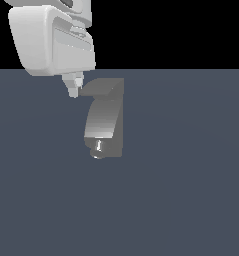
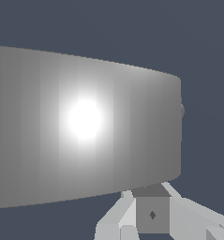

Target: Turn on the faucet by rotating a designated handle.

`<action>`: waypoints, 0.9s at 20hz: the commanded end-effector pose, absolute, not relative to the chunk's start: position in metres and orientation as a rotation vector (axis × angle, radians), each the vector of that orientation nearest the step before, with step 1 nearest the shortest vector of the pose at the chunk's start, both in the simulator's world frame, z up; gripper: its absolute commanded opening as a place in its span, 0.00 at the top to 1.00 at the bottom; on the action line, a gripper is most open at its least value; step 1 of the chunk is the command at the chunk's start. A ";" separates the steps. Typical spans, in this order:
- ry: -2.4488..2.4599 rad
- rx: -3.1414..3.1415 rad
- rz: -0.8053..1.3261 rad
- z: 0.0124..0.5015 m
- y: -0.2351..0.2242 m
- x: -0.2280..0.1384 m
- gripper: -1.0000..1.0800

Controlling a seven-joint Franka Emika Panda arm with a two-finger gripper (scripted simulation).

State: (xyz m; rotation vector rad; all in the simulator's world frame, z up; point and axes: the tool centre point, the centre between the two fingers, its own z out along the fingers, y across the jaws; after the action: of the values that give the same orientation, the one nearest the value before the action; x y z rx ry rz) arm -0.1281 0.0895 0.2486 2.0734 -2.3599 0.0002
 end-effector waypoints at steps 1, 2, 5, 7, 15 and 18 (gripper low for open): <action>-2.387 2.045 0.000 0.249 0.066 -0.128 1.00; -2.387 2.045 0.000 0.249 0.062 -0.129 1.00; -2.387 2.044 0.000 0.249 0.047 -0.132 1.00; -2.388 2.043 0.000 0.249 0.037 -0.135 1.00; -2.388 2.041 0.000 0.249 0.001 -0.142 1.00; -2.370 2.063 0.002 0.249 0.006 -0.135 1.00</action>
State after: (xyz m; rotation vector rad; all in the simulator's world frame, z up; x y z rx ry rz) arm -0.1374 0.0118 0.2487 2.0670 -2.3668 0.0020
